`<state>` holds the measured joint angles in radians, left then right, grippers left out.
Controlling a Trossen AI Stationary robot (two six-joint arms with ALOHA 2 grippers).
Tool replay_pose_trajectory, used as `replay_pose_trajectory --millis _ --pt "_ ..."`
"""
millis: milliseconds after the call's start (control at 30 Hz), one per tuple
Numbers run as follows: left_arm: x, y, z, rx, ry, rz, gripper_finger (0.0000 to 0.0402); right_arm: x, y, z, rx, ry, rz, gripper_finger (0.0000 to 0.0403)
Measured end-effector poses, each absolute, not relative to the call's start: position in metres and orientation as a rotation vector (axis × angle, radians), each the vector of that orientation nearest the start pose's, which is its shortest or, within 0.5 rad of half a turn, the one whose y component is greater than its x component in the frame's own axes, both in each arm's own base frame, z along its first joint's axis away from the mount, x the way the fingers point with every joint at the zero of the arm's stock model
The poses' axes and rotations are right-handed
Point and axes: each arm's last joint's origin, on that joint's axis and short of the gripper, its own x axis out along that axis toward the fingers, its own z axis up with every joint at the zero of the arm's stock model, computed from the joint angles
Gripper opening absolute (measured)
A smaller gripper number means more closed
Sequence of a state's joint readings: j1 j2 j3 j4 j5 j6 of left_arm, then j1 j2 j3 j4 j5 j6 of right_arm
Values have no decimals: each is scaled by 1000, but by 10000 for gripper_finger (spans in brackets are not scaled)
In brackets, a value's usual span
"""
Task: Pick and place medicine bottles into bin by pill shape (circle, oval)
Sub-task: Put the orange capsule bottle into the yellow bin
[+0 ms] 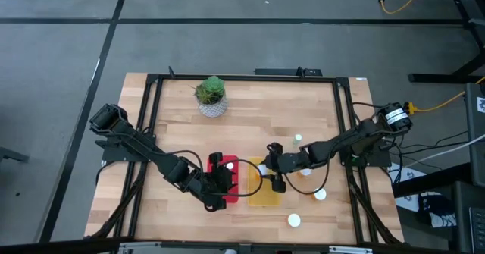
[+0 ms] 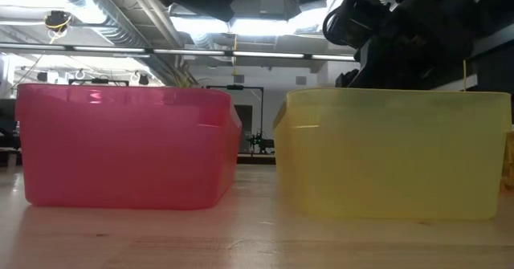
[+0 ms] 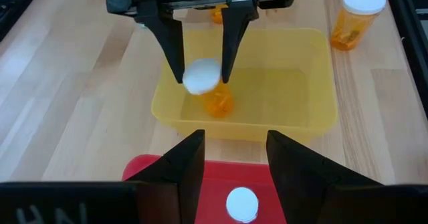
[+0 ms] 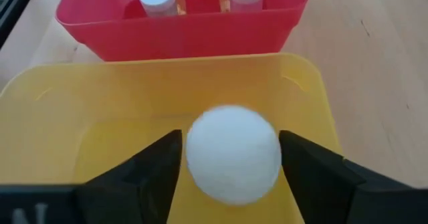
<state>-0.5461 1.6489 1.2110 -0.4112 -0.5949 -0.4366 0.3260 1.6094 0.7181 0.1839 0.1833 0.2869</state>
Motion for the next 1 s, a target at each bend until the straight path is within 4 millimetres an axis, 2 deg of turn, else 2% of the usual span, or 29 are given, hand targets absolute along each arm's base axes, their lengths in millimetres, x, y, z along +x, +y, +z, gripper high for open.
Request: replay_pose_trajectory --millis 400,500,633,800,1000 --pt "306 -167 248 41 682 198 153 293 93 159 101 647 49 261" --pt "306 -167 248 41 681 198 153 296 94 171 84 637 41 261" --pt "306 -167 248 40 681 198 153 294 93 200 71 668 14 261" --pt "306 -167 248 40 681 198 153 273 88 232 80 767 -75 261" --pt "306 -167 248 41 680 200 153 229 93 250 192 891 -121 261"
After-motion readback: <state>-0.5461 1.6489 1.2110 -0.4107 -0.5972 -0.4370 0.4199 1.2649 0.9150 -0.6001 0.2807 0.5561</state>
